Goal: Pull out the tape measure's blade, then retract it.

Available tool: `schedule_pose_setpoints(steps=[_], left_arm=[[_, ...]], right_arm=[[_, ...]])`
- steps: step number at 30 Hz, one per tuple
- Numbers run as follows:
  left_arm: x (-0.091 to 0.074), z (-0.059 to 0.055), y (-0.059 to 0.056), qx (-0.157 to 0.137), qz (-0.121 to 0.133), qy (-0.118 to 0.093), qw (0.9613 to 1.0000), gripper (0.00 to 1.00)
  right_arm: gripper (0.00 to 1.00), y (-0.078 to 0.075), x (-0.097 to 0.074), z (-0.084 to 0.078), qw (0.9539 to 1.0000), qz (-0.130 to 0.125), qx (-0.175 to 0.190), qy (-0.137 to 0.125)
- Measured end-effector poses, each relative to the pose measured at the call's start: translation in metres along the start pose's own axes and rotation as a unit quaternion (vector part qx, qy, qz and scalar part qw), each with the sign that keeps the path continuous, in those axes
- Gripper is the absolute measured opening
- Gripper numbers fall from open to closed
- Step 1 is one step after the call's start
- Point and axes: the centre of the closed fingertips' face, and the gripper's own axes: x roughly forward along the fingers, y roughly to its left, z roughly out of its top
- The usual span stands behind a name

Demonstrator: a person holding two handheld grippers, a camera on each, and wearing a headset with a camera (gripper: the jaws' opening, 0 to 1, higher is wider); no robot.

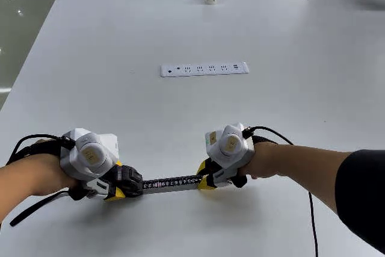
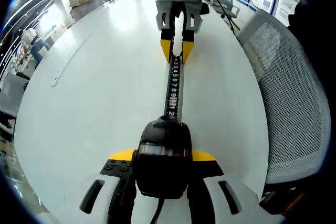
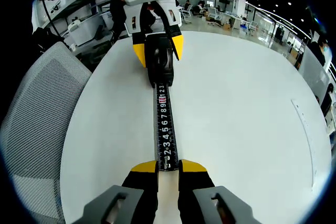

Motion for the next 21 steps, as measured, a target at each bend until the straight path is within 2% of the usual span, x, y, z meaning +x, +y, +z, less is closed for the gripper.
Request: schedule_pose_setpoints(steps=[21], left_arm=[[0.0,-0.001,-0.004,-0.001,0.002,0.001,1.0,0.32]], right_arm=[[0.1,-0.001,-0.006,-0.014,1.0,-0.001,0.004,0.004]])
